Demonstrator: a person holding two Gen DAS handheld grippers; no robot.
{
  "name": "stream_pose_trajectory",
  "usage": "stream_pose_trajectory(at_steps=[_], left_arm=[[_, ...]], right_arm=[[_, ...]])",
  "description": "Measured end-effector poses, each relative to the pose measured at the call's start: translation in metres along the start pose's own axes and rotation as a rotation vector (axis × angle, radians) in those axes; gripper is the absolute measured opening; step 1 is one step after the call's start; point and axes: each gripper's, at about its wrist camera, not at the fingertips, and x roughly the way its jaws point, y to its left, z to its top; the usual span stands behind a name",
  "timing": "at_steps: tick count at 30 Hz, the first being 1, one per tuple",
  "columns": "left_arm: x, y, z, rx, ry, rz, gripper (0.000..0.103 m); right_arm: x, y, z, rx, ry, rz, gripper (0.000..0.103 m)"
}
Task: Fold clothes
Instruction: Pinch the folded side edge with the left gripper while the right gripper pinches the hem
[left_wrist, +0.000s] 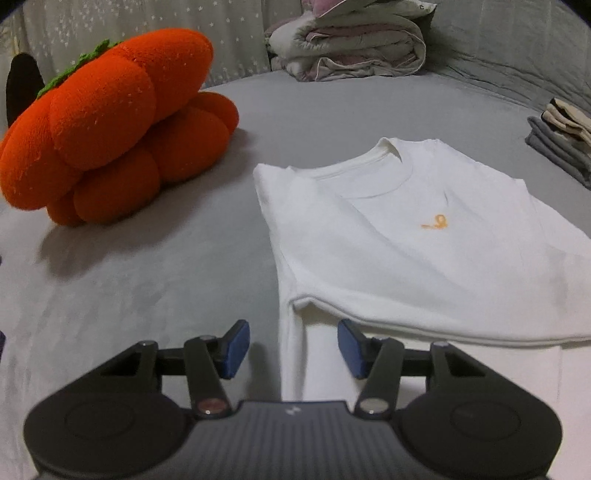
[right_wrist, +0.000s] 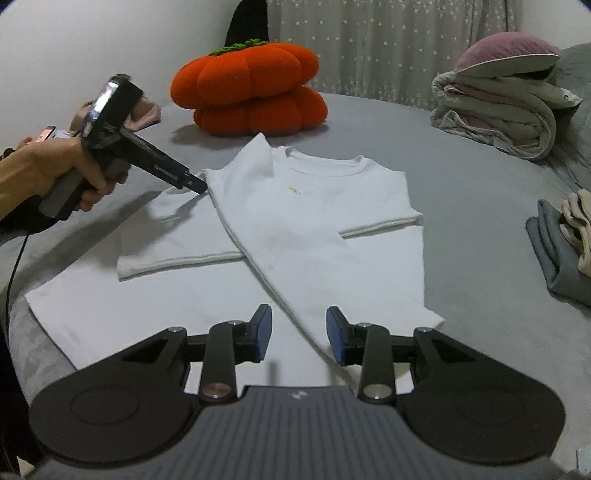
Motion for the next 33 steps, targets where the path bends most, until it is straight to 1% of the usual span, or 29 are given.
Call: stream_pose_trajectory(at_steps=[5, 7, 8, 9, 11, 12, 13, 14, 15, 19, 21, 26, 33], left_arm=[[0.010, -0.008, 0.002, 0.032, -0.019, 0.046, 0.055], [0.014, -0.006, 0.004, 0.022, -0.038, 0.065, 0.054], [0.014, -0.006, 0.004, 0.021, -0.049, 0.078, 0.049], [0.015, -0.006, 0.004, 0.021, -0.059, 0.092, 0.039], [0.017, -0.005, 0.003, 0.008, -0.073, 0.109, 0.025], [0.017, -0.003, 0.003, -0.008, -0.076, 0.099, 0.022], [0.017, -0.001, 0.003, -0.024, -0.079, 0.089, 0.014], [0.016, 0.001, 0.004, -0.040, -0.083, 0.081, 0.012], [0.015, 0.003, 0.004, -0.056, -0.086, 0.074, 0.011], [0.009, 0.015, 0.004, -0.126, -0.104, 0.033, 0.011], [0.009, 0.022, 0.003, -0.164, -0.102, 0.019, 0.010], [0.013, 0.027, 0.000, -0.184, -0.088, 0.020, 0.010], [0.016, 0.032, -0.001, -0.204, -0.080, 0.011, 0.010]], right_arm=[[0.005, 0.004, -0.002, 0.003, 0.026, -0.020, 0.037], [0.006, 0.005, -0.003, 0.004, 0.032, -0.025, 0.032], [0.008, 0.006, -0.003, 0.002, 0.036, -0.028, 0.031], [0.009, 0.006, -0.004, -0.002, 0.042, -0.033, 0.029], [0.012, 0.008, -0.006, -0.017, 0.054, -0.052, 0.024], [0.014, 0.008, -0.006, -0.022, 0.061, -0.064, 0.018], [0.016, 0.008, -0.007, -0.025, 0.067, -0.076, 0.011], [0.017, 0.008, -0.008, -0.028, 0.073, -0.087, 0.008], [0.019, 0.007, -0.008, -0.031, 0.079, -0.099, 0.003], [0.017, 0.008, -0.007, -0.027, 0.072, -0.114, 0.001], [0.015, 0.007, -0.006, -0.011, 0.057, -0.102, 0.001], [0.009, 0.006, -0.002, 0.033, 0.024, -0.058, 0.000], [0.015, 0.014, -0.001, 0.023, 0.043, -0.036, 0.000]])
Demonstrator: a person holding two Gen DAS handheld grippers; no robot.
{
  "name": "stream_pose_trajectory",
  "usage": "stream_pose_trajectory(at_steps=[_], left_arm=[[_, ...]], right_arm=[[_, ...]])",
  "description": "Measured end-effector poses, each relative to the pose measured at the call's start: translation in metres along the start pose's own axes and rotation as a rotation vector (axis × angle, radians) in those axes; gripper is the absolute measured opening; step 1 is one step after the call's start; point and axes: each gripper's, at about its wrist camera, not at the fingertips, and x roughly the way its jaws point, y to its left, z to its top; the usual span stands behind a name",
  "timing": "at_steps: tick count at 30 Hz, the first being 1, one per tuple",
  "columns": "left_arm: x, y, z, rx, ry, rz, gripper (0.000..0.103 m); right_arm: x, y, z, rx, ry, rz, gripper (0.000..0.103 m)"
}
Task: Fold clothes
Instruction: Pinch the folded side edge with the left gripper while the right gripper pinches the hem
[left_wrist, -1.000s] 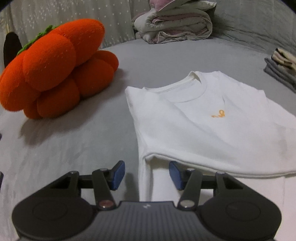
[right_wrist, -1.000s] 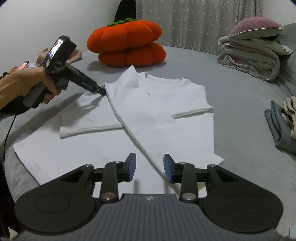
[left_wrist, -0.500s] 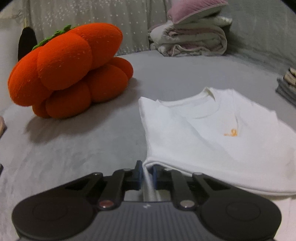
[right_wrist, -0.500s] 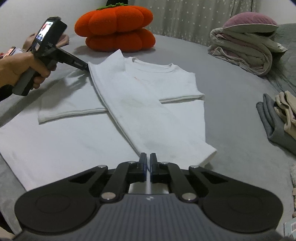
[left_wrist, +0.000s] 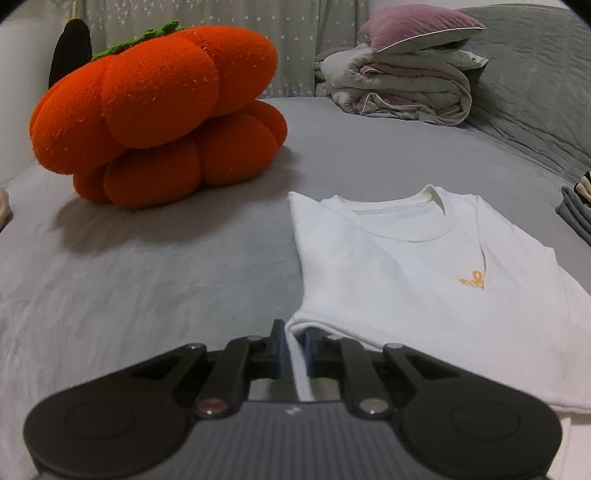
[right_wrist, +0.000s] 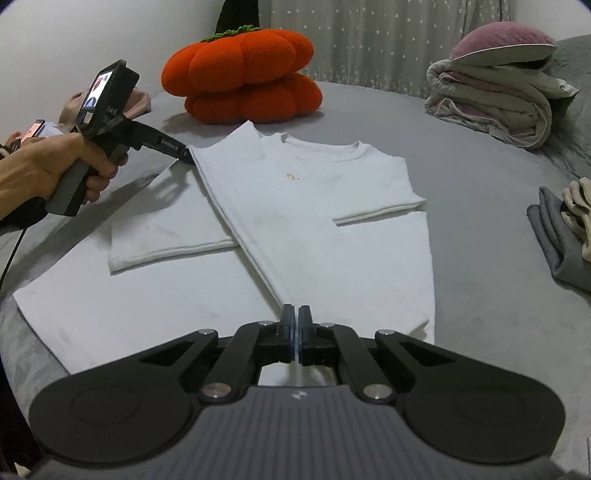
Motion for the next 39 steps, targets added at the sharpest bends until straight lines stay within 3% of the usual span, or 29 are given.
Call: stream_pose_trajectory(at_steps=[8, 14, 15, 16, 18, 25, 29, 30, 33, 36, 38, 39], left_arm=[[0.003, 0.003, 0.000, -0.016, 0.025, -0.004, 0.012], [0.003, 0.008, -0.001, -0.039, 0.039, -0.006, 0.023], [0.003, 0.009, -0.001, -0.039, 0.039, -0.005, 0.025], [0.002, 0.009, -0.002, -0.039, 0.038, -0.003, 0.026], [0.002, 0.010, -0.003, -0.040, 0.039, 0.001, 0.029], [0.000, 0.010, -0.005, -0.026, 0.042, 0.013, 0.032], [0.001, 0.012, -0.004, -0.039, 0.046, 0.016, 0.035], [0.001, 0.011, -0.004, -0.036, 0.047, 0.018, 0.035], [0.001, 0.012, -0.004, -0.040, 0.049, 0.019, 0.036], [0.000, 0.014, -0.004, -0.060, 0.050, 0.014, 0.036], [0.000, 0.013, -0.005, -0.052, 0.047, 0.011, 0.032], [0.000, 0.012, -0.005, -0.047, 0.044, 0.006, 0.026]], right_arm=[[0.000, 0.002, -0.001, 0.002, 0.011, 0.004, 0.000], [0.003, 0.001, 0.000, 0.004, 0.017, -0.004, 0.000], [0.003, 0.002, 0.000, 0.001, 0.015, -0.007, 0.002], [0.003, 0.002, 0.000, -0.003, 0.014, -0.012, 0.012], [0.002, 0.002, -0.001, -0.013, 0.012, -0.027, 0.015], [0.002, 0.003, -0.003, -0.055, 0.008, -0.076, 0.016], [0.000, 0.005, -0.003, -0.069, 0.006, -0.054, 0.016], [0.000, 0.006, -0.004, -0.076, 0.009, -0.047, 0.018], [0.003, 0.009, -0.006, -0.094, 0.031, -0.055, 0.036], [0.007, 0.012, -0.009, -0.112, 0.047, -0.071, 0.036], [0.007, 0.011, -0.009, -0.110, 0.046, -0.078, 0.020], [0.006, 0.010, -0.008, -0.104, 0.041, -0.083, 0.006]])
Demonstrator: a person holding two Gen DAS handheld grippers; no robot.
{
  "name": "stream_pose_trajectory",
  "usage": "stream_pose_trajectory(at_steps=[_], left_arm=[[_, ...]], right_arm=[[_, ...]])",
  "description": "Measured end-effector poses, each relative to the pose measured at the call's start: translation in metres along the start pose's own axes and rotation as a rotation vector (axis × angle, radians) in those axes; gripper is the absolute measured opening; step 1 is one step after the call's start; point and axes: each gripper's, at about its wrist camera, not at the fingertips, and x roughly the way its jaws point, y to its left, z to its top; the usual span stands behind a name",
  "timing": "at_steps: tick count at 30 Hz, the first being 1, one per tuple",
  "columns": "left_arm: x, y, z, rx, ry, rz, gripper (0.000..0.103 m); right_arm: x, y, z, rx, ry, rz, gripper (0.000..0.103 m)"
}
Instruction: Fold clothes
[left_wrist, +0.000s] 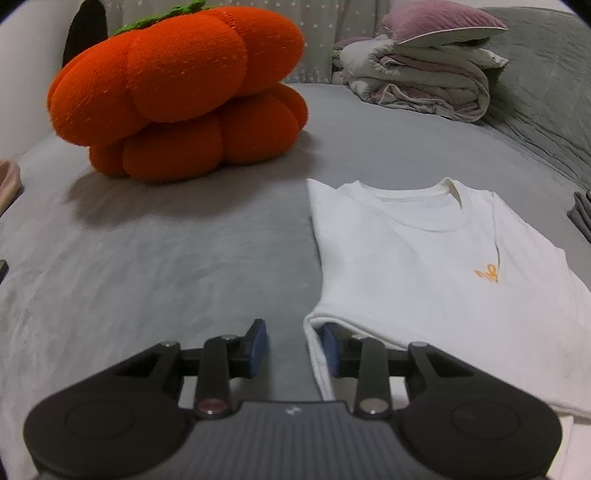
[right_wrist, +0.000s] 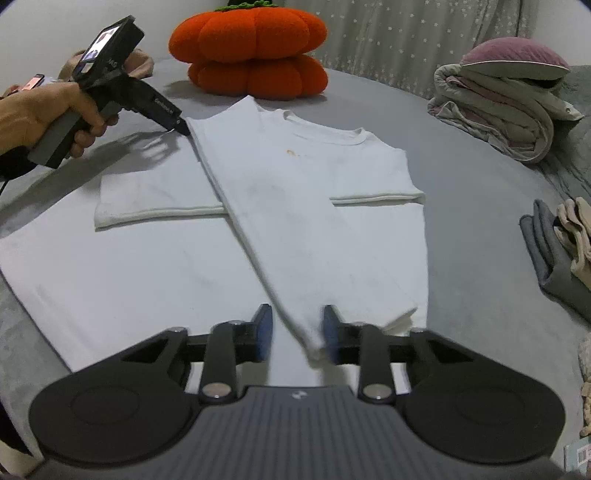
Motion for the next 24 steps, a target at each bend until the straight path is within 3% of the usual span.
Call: stream_pose_trajectory(at_steps=[2, 10, 14, 16, 20, 24], left_arm=[[-0.001, -0.002, 0.000, 0.009, -0.006, -0.012, 0.020], [0.002, 0.006, 0.001, -0.062, 0.015, -0.023, 0.020], [0.002, 0.007, 0.002, -0.060, 0.027, -0.030, 0.025], [0.000, 0.008, 0.003, -0.059, 0.041, -0.035, 0.028], [-0.008, 0.017, 0.004, -0.054, 0.061, -0.049, 0.035], [-0.017, 0.034, 0.008, -0.129, 0.035, -0.049, 0.035]], right_arm=[[-0.002, -0.003, 0.001, 0.011, -0.011, -0.007, 0.006], [-0.015, -0.010, 0.005, 0.101, -0.048, 0.067, 0.006], [-0.003, -0.007, 0.001, 0.089, 0.019, 0.048, 0.007], [-0.007, -0.005, 0.002, 0.080, 0.003, 0.067, 0.013], [-0.014, -0.006, 0.005, 0.091, -0.034, 0.104, 0.013], [-0.017, -0.012, 0.007, 0.130, -0.056, 0.098, 0.013]])
